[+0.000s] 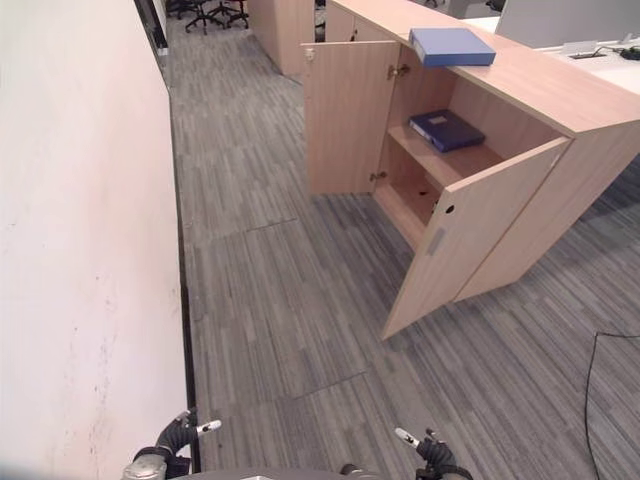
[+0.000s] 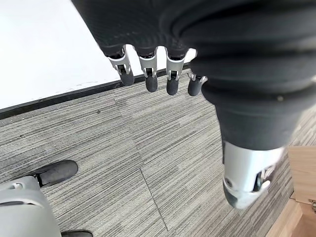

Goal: Put the empty folder in the office cabinet

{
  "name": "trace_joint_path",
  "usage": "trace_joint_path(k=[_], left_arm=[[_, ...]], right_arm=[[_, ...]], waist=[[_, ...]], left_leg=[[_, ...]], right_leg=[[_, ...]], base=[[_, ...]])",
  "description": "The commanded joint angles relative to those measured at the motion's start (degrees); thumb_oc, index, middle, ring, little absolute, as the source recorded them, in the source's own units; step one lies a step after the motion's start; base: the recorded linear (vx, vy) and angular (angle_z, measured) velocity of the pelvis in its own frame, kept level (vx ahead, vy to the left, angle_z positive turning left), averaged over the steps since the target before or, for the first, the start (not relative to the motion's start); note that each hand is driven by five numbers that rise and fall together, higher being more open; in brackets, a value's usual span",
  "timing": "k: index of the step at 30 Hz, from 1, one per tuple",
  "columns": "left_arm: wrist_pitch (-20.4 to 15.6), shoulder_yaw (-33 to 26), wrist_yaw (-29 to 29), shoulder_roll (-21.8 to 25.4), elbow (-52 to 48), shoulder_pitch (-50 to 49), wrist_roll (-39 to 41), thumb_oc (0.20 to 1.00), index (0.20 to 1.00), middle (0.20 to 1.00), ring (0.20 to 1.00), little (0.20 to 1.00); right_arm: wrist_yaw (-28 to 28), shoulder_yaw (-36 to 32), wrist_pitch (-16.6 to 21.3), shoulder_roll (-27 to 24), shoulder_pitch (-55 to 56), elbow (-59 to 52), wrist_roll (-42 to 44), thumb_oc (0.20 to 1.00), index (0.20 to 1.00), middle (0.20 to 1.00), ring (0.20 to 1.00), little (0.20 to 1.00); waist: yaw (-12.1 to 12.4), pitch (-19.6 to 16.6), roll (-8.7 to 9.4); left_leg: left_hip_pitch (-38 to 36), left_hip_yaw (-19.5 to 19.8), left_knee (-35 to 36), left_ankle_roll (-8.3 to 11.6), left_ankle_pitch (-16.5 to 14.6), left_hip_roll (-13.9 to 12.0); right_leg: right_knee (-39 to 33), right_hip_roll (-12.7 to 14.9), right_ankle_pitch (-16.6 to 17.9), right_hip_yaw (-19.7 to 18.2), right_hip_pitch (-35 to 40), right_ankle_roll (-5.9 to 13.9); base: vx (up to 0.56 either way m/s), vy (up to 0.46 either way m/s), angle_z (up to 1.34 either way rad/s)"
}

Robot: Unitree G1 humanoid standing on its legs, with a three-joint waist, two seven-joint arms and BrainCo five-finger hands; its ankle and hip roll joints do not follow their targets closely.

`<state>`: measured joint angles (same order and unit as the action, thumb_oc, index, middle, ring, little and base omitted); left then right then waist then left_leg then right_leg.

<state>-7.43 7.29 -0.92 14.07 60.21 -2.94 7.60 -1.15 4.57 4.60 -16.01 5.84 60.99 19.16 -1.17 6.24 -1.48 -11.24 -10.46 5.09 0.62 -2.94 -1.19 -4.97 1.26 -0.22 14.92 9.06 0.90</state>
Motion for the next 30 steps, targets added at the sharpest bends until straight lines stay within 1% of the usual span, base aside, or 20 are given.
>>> trace_joint_path(k=[1,3,4,6,7,8,10,11,12,13,14,15,16,17,19,20,23,25,28,30], left_arm=[[-1.13,1.61,-0.14,1.16,1.05,3.13,1.53,1.000,1.000,1.000,1.000,1.000],[-1.18,1.43,0.06,1.98,0.27,3.65,2.50,1.000,1.000,1.000,1.000,1.000],[-1.32,1.57,0.38,2.31,-0.74,4.12,3.39,1.000,1.000,1.000,1.000,1.000],[-1.27,1.84,0.24,2.33,-1.40,5.00,4.61,1.000,1.000,1.000,1.000,1.000],[-1.25,1.86,0.24,2.35,-1.39,5.08,4.63,1.000,1.000,1.000,1.000,1.000],[-1.20,1.86,0.21,2.38,-1.85,5.34,4.96,1.000,1.000,1.000,1.000,1.000],[-1.26,1.76,-0.25,2.30,-1.55,5.60,5.53,1.000,1.000,1.000,1.000,1.000],[-1.26,1.76,-0.25,2.30,-1.54,5.61,5.53,1.000,1.000,1.000,1.000,1.000],[-1.22,1.31,-0.40,2.17,-1.17,5.49,6.06,1.000,1.000,1.000,1.000,1.000],[-1.22,1.32,-0.41,2.17,-1.17,5.46,6.06,1.000,1.000,1.000,1.000,1.000],[-1.19,1.15,-0.67,2.14,-1.00,5.25,6.49,1.000,1.000,1.000,1.000,1.000],[-1.13,0.95,-0.85,2.01,-1.10,5.06,7.03,1.000,1.000,1.000,1.000,1.000],[-1.19,0.87,-0.89,1.97,-1.16,4.97,7.36,1.000,1.000,1.000,1.000,1.000],[-1.20,0.87,-0.89,1.97,-1.16,4.96,7.38,1.000,1.000,1.000,1.000,1.000],[-1.39,0.39,-1.11,1.80,-0.91,4.74,8.29,1.000,1.000,1.000,1.000,1.000],[-1.59,0.15,-1.26,1.76,-0.52,4.61,8.55,1.000,1.000,1.000,1.000,1.000],[-1.72,-1.26,-1.31,1.61,1.59,3.71,9.14,1.000,1.000,1.000,1.000,1.000],[-1.64,-1.94,-0.97,1.61,2.93,2.98,8.57,1.000,1.000,1.000,1.000,1.000],[-1.80,-2.16,-1.08,1.98,3.02,3.13,8.37,1.000,1.000,1.000,1.000,1.000],[-1.85,-2.14,-1.24,2.34,2.76,3.79,8.50,1.000,1.000,1.000,1.000,1.000]], right_arm=[[0.42,0.40,0.96,-1.55,-3.08,2.29,1.83,1.000,1.000,1.000,1.000,1.000],[0.74,0.16,0.88,-2.12,-3.43,2.18,2.16,1.000,1.000,1.000,1.000,1.000],[0.97,-0.44,0.97,-2.61,-3.31,2.06,2.67,1.000,1.000,1.000,1.000,1.000],[0.57,-0.82,1.23,-3.29,-3.53,1.18,2.80,1.000,1.000,1.000,1.000,1.000],[0.57,-0.86,1.22,-3.27,-3.58,1.18,2.80,1.000,1.000,1.000,1.000,1.000],[0.36,-1.02,1.23,-3.56,-3.51,0.78,3.03,1.000,1.000,1.000,1.000,1.000],[0.22,-1.11,1.13,-3.73,-3.27,0.38,3.77,1.000,1.000,1.000,1.000,1.000],[0.22,-1.11,1.13,-3.73,-3.27,0.38,3.77,1.000,1.000,1.000,1.000,1.000],[0.12,-1.20,0.67,-3.79,-2.94,1.42,3.70,1.000,1.000,1.000,1.000,1.000],[0.13,-1.19,0.68,-3.80,-2.92,1.44,3.70,1.000,1.000,1.000,1.000,1.000],[0.05,-1.13,0.64,-3.89,-2.83,1.71,3.61,1.000,1.000,1.000,1.000,1.000],[-0.13,-1.05,0.69,-3.92,-2.94,2.09,3.48,1.000,1.000,1.000,1.000,1.000],[-0.14,-1.02,0.73,-4.16,-3.16,2.17,3.46,1.000,1.000,1.000,1.000,1.000],[-0.13,-1.01,0.74,-4.16,-3.17,2.19,3.47,1.000,1.000,1.000,1.000,1.000],[-0.45,-0.91,0.76,-4.46,-3.81,2.79,3.43,1.000,1.000,1.000,1.000,1.000],[-0.57,-0.90,0.86,-4.54,-4.08,3.17,3.39,1.000,1.000,1.000,1.000,1.000],[-0.52,-0.69,0.73,-4.29,-4.31,3.93,2.87,1.000,1.000,1.000,1.000,1.000],[0.16,-0.30,0.56,-3.46,-3.86,4.29,1.77,1.000,1.000,1.000,1.000,1.000],[0.30,-0.19,0.53,-2.94,-3.80,4.52,1.57,1.000,1.000,1.000,1.000,1.000],[0.44,-0.46,0.26,-2.26,-4.14,5.08,1.86,1.000,1.000,1.000,1.000,1.000]], waist=[[-0.23,0.70,1.24],[-0.45,2.04,1.44],[-0.36,3.17,2.20],[0.21,5.18,2.94],[0.05,5.14,2.83],[0.16,5.65,3.11],[-0.04,6.07,3.46],[-0.05,6.06,3.45],[0.81,5.86,2.82],[0.83,5.96,2.94],[1.34,6.12,2.76],[2.12,6.22,1.39],[2.65,6.36,0.95],[2.61,6.53,1.16],[3.69,6.96,0.86],[4.04,7.22,1.08],[5.40,6.72,0.91],[6.14,5.03,0.41],[6.57,3.93,0.99],[6.79,2.88,1.91]], left_leg=[[0.47,-2.51,-0.50,3.89,0.89,-4.56],[3.25,-2.59,-6.76,3.89,-0.16,-5.98],[7.80,-2.24,-14.57,4.87,0.06,-7.25],[14.21,-0.40,-24.83,7.02,6.66,-8.24],[14.70,-0.08,-25.37,7.15,6.53,-8.43],[16.48,0.44,-28.45,7.58,8.67,-8.59],[19.32,0.27,-31.95,7.68,9.99,-9.89],[19.36,0.29,-31.98,7.68,9.97,-9.90],[22.03,-0.32,-26.20,7.17,10.07,-13.16],[21.74,-0.42,-26.12,7.16,9.96,-13.02],[22.49,0.09,-23.06,7.23,10.31,-14.18],[22.53,2.18,-14.51,8.22,13.95,-15.80],[23.56,3.31,-11.27,8.53,14.52,-16.88],[23.11,3.19,-10.91,8.56,14.65,-16.64],[25.45,4.92,-5.76,9.08,14.53,-18.57],[25.57,5.23,-4.08,9.27,14.56,-18.82],[27.25,6.52,-2.53,10.15,15.59,-19.97],[27.41,5.56,-2.79,11.04,17.83,-20.44],[28.55,4.29,-3.90,11.19,18.60,-19.82],[30.04,3.03,-6.44,10.53,18.64,-18.18]], right_leg=[[6.79,4.24,-6.04,-2.15,0.08,5.62],[11.34,3.65,-8.22,-3.15,-2.32,4.17],[11.37,3.32,-9.02,-3.40,-2.22,2.79],[11.10,3.09,-8.89,-3.48,-1.44,1.47],[11.15,2.91,-8.92,-3.28,-1.58,1.36],[11.27,2.68,-9.33,-3.44,-1.46,0.73],[11.58,2.33,-10.42,-3.46,-0.88,0.10],[11.59,2.32,-10.43,-3.45,-0.90,0.10],[11.43,2.01,-12.54,-3.84,1.17,0.45],[11.52,2.17,-12.73,-3.87,1.34,0.49],[11.54,2.21,-13.31,-4.04,2.26,1.04],[11.91,1.60,-14.93,-4.75,3.79,1.99],[12.01,1.65,-15.65,-5.38,4.57,2.45],[12.23,1.89,-15.94,-5.34,4.74,2.47],[12.62,2.70,-17.81,-6.88,6.63,3.50],[13.24,3.36,-18.79,-7.67,7.52,3.79],[12.84,4.39,-20.62,-10.17,10.17,4.75],[11.02,5.38,-20.89,-11.19,11.86,5.85],[10.08,6.89,-20.32,-10.87,11.95,6.91],[9.81,8.53,-18.83,-10.46,10.96,8.10]], base=[[0.00,-0.100,0.00],[-0.05,-0.181,0.04],[-0.06,-0.226,0.09],[-0.07,-0.176,0.12],[-0.05,-0.106,0.14],[0.00,-0.094,0.04],[0.05,-0.090,-0.01],[0.24,0.035,0.07],[0.21,0.056,0.14],[0.31,0.096,0.04],[0.31,0.157,0.03],[0.40,0.215,-0.08],[0.30,0.172,-0.10],[0.22,0.113,-0.08],[0.28,0.142,-0.15],[0.35,0.178,-0.31],[0.41,0.204,-0.52],[0.44,0.305,-0.72],[0.23,0.216,-0.41],[0.24,0.222,0.23]])
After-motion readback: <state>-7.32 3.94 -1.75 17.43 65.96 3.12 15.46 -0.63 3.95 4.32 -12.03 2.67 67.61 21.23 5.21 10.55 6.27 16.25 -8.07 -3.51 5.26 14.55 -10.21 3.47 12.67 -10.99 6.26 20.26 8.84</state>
